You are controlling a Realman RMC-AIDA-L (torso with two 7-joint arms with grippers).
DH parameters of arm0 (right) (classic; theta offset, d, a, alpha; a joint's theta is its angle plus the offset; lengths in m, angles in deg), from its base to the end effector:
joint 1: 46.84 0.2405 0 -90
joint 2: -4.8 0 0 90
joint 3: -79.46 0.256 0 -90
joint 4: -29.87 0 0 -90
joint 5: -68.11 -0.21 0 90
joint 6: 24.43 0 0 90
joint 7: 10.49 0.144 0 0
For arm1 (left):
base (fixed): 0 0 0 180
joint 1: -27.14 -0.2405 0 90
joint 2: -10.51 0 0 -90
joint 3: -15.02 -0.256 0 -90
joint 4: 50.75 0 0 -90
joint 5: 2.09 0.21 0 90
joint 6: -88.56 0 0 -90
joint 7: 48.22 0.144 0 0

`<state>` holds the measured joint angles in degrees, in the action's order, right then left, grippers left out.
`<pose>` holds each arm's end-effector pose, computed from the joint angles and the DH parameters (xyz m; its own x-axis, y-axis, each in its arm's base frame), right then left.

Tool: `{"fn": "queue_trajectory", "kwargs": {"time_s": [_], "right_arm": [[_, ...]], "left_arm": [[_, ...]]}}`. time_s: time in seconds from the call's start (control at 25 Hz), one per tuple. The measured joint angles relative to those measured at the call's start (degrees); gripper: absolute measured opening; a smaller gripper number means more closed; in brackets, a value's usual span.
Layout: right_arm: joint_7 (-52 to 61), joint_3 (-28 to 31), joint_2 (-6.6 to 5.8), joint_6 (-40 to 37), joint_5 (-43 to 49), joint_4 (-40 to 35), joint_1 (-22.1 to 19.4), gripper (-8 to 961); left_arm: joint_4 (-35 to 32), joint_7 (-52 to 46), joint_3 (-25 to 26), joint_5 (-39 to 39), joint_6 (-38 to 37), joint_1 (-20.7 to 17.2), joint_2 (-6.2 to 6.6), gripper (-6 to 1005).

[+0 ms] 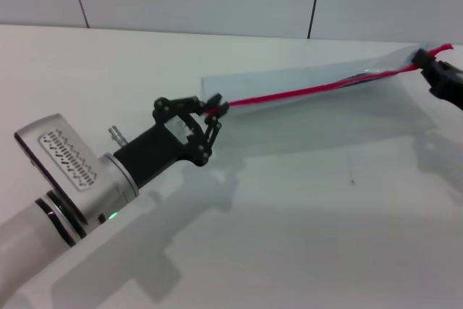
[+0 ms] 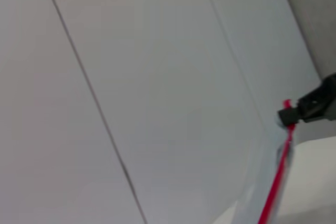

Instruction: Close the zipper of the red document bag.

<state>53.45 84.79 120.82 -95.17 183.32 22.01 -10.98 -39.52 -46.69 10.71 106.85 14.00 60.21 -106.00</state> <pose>0.3013 0.3714 0.0033 0.3760 -0.2806 -0.8831 -0.8635 -0.4519 -0.2241 -0.2622 0.3187 -0.0700 0.8382 -0.2495 0.4850 0.2381 -0.6325 -0.7370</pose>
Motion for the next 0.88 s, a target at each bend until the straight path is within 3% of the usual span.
{"fn": "queue_trajectory", "kwargs": {"time_s": [0.24, 0.44, 0.52, 0.88], "right_arm": [[-3.83, 2.89, 0.33, -0.27, -7.34, -0.01, -3.14, 131], [-18.15, 3.64, 0.62, -6.2, -14.06, 4.53, -6.07, 137], [-23.1, 3.64, 0.61, -8.26, -14.61, 6.1, -6.5, 373], [-47.55, 3.63, 0.71, -11.96, -15.03, 15.08, -7.47, 466]], "left_arm": [[1.07, -0.41, 0.0, -8.43, -2.15, -0.99, -0.17, 169], [1.6, -0.6, 0.0, -13.28, -6.03, -2.45, -0.01, 254], [1.54, -0.61, 0.01, -14.56, -7.59, -2.94, 0.04, 310], [1.04, -0.76, 0.0, -16.89, -15.61, -4.89, 0.13, 703]]}}
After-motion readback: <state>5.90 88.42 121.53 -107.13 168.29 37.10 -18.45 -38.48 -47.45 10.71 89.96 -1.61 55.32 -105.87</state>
